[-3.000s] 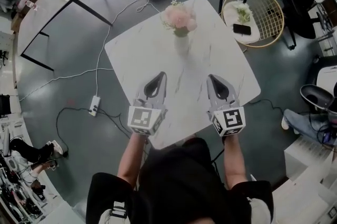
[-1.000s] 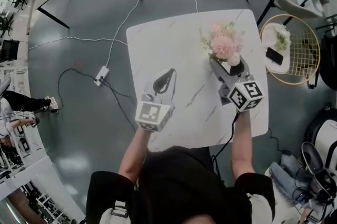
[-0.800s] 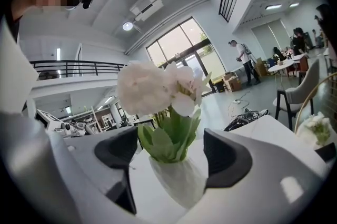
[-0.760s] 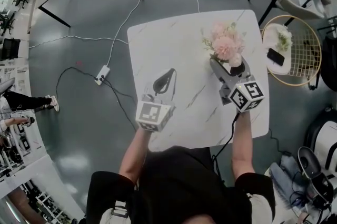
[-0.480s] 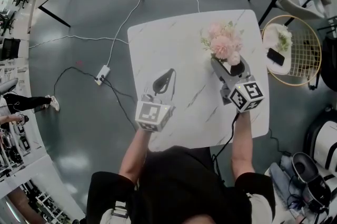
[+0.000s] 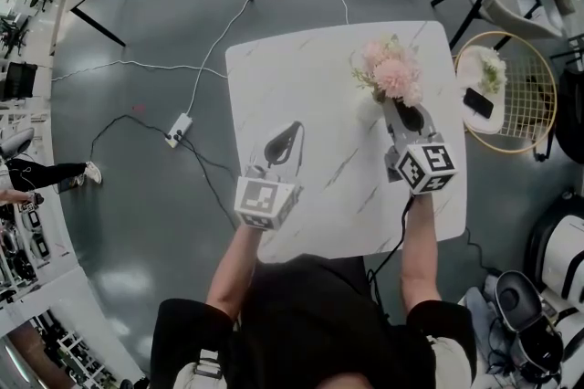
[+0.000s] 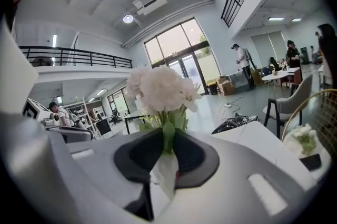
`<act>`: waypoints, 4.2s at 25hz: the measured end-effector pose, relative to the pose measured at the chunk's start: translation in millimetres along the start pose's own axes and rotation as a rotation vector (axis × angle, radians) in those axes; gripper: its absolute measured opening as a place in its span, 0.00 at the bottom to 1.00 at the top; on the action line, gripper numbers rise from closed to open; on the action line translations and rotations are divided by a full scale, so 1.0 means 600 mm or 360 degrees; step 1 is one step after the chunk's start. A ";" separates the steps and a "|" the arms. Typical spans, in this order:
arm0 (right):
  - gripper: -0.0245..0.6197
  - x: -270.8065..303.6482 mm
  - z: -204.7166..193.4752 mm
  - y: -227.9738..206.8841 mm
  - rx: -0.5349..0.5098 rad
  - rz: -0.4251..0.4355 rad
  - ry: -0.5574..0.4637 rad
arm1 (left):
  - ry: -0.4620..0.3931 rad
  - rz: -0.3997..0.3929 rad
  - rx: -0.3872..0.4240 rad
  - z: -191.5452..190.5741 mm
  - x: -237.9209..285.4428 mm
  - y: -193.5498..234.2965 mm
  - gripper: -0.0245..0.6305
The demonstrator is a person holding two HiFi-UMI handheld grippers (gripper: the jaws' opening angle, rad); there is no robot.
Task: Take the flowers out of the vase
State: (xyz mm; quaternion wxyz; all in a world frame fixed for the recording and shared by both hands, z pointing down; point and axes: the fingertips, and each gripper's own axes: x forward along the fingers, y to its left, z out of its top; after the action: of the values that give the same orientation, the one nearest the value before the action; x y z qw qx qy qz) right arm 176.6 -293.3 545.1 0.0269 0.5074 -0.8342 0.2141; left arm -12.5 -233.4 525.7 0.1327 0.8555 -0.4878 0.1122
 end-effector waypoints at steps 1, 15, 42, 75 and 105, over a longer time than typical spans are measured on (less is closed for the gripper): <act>0.13 -0.001 0.000 0.001 -0.0005 -0.0002 0.0000 | 0.0006 -0.0002 0.0005 -0.002 -0.003 0.000 0.05; 0.06 -0.011 0.011 0.005 -0.0029 -0.0035 -0.0056 | -0.0010 0.0016 0.0018 0.007 -0.027 0.008 0.05; 0.06 -0.067 0.106 0.066 -0.0175 -0.0082 -0.0237 | -0.0135 0.0026 -0.0013 0.048 -0.100 0.019 0.05; 0.06 -0.216 0.256 0.171 -0.0354 -0.0174 -0.0530 | -0.0321 -0.0006 -0.0006 0.100 -0.228 -0.007 0.05; 0.06 -0.342 0.099 0.257 -0.0243 -0.0448 -0.0460 | -0.0301 -0.0354 0.0071 0.086 -0.272 -0.047 0.05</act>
State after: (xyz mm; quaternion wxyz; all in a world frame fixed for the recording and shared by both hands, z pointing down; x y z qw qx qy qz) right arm 154.1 -84.1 386.4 -0.0248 0.6409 -0.7641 0.0694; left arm -66.2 -105.5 421.2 0.0787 0.9137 -0.3977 0.0265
